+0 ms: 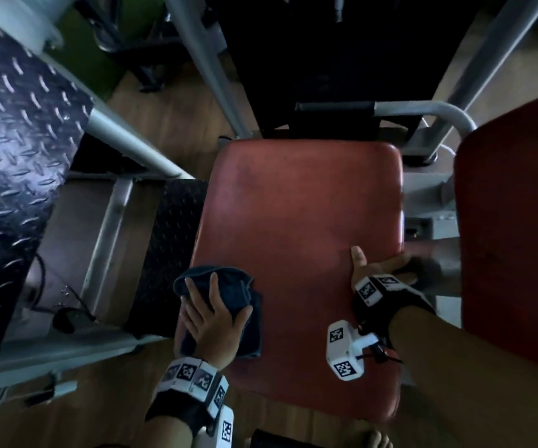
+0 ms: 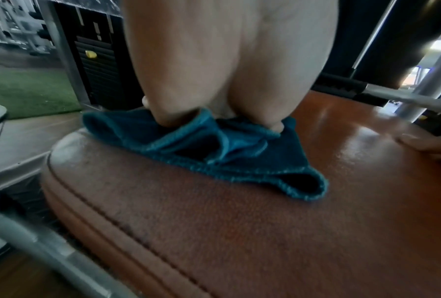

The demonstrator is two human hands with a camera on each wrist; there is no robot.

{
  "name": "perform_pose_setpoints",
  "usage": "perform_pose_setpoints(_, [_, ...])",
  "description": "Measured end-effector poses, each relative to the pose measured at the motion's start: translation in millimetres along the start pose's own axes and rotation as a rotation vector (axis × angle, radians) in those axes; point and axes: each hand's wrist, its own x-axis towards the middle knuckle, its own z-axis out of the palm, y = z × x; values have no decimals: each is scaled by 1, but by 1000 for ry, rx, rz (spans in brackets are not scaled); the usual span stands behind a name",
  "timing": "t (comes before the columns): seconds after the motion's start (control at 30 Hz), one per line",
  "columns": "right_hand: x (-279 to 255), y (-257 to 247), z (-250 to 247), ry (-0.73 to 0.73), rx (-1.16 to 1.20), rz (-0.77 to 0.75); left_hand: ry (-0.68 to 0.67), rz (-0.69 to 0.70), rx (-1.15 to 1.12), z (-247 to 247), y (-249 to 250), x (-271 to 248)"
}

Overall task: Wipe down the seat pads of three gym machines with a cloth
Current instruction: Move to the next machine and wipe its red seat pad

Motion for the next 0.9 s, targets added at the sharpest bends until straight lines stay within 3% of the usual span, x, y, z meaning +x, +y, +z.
perform_pose_setpoints(0.17, [-4,-3,-6,-36,44,24,25,-38,-48,2,9,13])
perform_pose_setpoints(0.53, [-8,-2,-11,-43,-50,14,-4,72,36,-9,23,43])
perform_pose_setpoints(0.63, [-8,-1,-16,-90,-65,0,-34,139,66,-16,24,54])
perform_pose_setpoints(0.77, [-7,-1,-21,-205,85,-74,-73,267,107,-28,28,76])
perform_pose_setpoints(0.9, [-5,2,-26,-179,-189,-85,-61,390,168,-34,35,95])
